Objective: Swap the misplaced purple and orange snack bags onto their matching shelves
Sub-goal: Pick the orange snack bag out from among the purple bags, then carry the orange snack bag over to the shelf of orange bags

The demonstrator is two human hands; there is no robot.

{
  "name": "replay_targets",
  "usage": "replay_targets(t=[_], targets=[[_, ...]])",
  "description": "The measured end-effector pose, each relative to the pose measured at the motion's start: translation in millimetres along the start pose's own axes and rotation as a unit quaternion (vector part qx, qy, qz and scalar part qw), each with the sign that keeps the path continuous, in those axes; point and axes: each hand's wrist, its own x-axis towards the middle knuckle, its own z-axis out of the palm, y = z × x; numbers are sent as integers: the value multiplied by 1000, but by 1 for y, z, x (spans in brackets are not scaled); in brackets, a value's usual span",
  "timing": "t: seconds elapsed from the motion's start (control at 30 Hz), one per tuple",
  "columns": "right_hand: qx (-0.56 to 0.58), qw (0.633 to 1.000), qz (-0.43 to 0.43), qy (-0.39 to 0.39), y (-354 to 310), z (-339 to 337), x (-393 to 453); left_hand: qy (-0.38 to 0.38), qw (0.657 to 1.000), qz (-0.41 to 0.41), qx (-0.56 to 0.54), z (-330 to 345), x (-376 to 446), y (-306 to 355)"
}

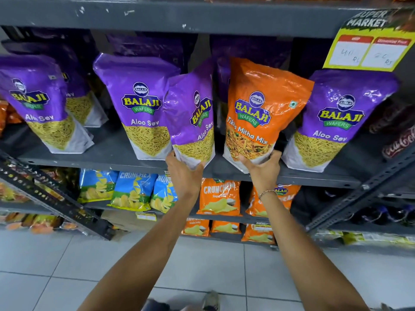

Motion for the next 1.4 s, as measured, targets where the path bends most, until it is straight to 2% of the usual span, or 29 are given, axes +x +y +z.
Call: replay_targets(t=[0.07,0.17,0.2,0.27,0.33,0.37,0.43,0.47,0.53,0.6,0.7,0.77,0.97,1.07,1.17,1.4], targets=[[1,1000,-9,11,0,-2,-7,3,1000,20,21,0,-1,1],[14,1000,-6,13,0,-6,-17,62,996,44,46,2,-26,5],[19,1000,-3,12,0,-8,-19,61,994,75,44,5,-38,7],[30,999,6,10,-1,-11,-23,-19,987,156,21,12,-57,15],[36,999,13,7,-2,-14,-25,-143,972,185,32,21,-58,30],[39,999,15,7,-1,-16,-26,-188,964,177,62,28,-50,36],[53,998,17,3,3,-22,-28,-287,946,86,121,41,-24,43],[62,998,22,-1,5,-26,-28,-354,922,39,149,47,-6,41],[83,996,30,-13,9,-35,-31,-477,851,22,218,48,20,36],[114,993,32,-20,11,-42,-37,-546,805,47,225,45,32,35],[156,986,55,-31,12,-53,-49,-579,800,49,150,32,20,51],[168,983,66,-35,10,-59,-56,-585,795,62,150,30,13,54],[167,983,67,-38,-6,-68,-76,-540,825,116,119,12,-7,45],[160,985,53,-46,-20,-65,-93,-538,825,140,102,-18,-10,47],[160,984,38,-69,-44,-58,-118,-518,830,174,110,-65,-15,52],[184,972,-50,-137,-139,-23,-173,-426,879,211,41,-204,-15,71]])
